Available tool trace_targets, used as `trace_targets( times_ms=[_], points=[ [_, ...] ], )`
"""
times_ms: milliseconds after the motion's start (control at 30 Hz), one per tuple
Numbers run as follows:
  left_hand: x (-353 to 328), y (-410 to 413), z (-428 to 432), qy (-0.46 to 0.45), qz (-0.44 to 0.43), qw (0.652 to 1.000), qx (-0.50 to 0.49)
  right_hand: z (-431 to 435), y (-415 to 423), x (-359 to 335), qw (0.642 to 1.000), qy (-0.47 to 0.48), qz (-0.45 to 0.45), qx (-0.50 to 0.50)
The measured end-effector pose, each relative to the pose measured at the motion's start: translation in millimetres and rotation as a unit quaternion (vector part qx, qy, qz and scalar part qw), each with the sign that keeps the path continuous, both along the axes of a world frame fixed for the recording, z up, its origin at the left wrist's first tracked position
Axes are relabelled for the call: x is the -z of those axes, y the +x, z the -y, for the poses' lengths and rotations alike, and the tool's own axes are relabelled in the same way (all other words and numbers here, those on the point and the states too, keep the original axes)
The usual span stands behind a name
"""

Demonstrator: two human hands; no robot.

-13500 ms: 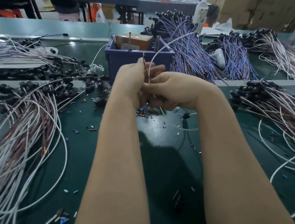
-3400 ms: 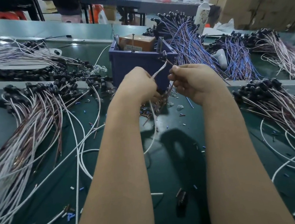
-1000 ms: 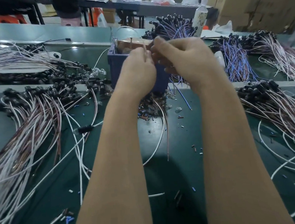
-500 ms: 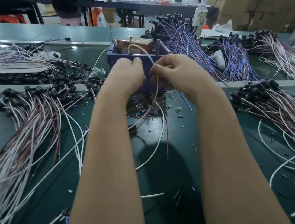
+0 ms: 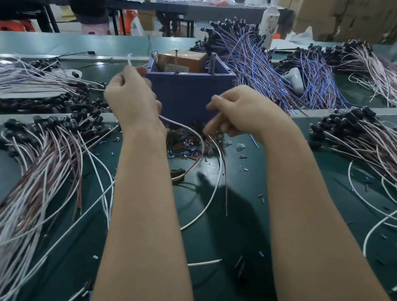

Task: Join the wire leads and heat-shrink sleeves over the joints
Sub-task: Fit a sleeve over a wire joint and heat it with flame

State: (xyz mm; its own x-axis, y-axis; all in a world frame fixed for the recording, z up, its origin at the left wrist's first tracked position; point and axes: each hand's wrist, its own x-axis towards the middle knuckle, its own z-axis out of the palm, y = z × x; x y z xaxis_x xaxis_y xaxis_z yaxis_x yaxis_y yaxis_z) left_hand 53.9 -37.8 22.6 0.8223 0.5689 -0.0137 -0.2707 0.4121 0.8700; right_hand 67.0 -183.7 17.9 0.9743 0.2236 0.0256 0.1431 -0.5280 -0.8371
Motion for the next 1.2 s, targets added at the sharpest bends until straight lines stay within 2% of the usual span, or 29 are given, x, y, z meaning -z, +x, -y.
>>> trace_targets(
  times_ms=[100,167,233,400,467,533,567,667,733,800,900,1000,1067,1200],
  points=[
    [-2,-3,3,0.047,-0.031,0.991,0.125,5,7,2,0.986,0.144,-0.015,0.084],
    [-4,-2,8,0.114,-0.044,0.97,0.21,2,10,1,0.957,0.273,-0.036,0.093],
    [-4,-2,12,0.196,-0.065,0.94,0.273,-1,11,2,0.937,0.334,-0.063,0.08],
    [3,-5,21,0.346,-0.131,0.859,0.354,-3,12,8,0.948,0.313,-0.023,0.047],
    [4,-6,21,0.399,-0.148,0.831,0.358,-5,12,9,0.963,0.267,0.006,0.047],
    [4,-3,19,0.462,-0.155,0.817,0.308,-8,12,10,0.981,0.183,0.038,0.047],
    [5,0,19,0.467,-0.154,0.831,0.261,-9,11,10,0.989,0.129,0.058,0.048],
    [7,5,21,0.401,-0.123,0.895,0.153,-13,6,9,0.994,-0.038,0.102,0.024],
    [11,7,24,0.369,-0.096,0.913,0.147,-16,4,8,0.99,-0.101,0.1,0.003],
    [16,7,26,0.36,-0.091,0.916,0.152,-17,4,9,0.989,-0.123,0.087,-0.006],
    [22,9,25,0.322,-0.088,0.933,0.138,-16,4,10,0.995,-0.082,0.061,-0.012],
    [27,15,15,0.308,-0.09,0.945,0.063,-15,8,13,0.998,0.046,0.028,0.028],
    [28,16,9,0.28,-0.077,0.957,0.028,-12,13,18,0.99,0.111,0.041,0.083],
    [26,16,7,0.226,-0.058,0.972,-0.007,-5,19,31,0.979,0.098,0.079,0.162]
  ],
)
